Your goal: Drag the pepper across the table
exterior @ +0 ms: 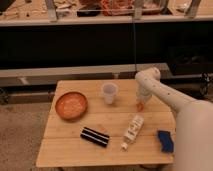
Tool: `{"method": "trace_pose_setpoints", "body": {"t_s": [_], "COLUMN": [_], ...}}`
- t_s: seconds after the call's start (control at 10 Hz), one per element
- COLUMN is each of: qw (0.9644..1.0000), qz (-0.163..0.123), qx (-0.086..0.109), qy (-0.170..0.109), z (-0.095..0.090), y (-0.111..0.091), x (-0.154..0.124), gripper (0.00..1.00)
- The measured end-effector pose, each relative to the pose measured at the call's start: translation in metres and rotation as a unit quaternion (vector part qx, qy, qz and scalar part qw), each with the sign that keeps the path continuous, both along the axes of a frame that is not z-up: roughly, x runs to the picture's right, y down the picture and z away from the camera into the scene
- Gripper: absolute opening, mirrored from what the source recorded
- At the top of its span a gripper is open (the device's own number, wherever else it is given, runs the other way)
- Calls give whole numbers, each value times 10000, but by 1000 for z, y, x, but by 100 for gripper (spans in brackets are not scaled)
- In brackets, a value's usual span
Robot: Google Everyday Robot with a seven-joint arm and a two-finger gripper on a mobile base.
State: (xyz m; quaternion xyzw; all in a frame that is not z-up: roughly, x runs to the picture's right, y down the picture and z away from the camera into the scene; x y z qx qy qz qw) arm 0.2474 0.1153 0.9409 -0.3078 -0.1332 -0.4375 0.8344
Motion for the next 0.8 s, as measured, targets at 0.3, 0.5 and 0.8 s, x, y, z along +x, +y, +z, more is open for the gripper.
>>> {"method": "trace_pose_setpoints", "body": {"t_s": [0.3, 0.5, 0.8], "qw": [10000, 10000, 10000], "qz": [13, -24, -40], "qx": [11, 16, 18], "qy": [-11, -33, -46], "z": [-5, -8, -12], "y": [4, 6, 10], "x": [-5, -13, -18], "gripper": [4, 4, 4]}}
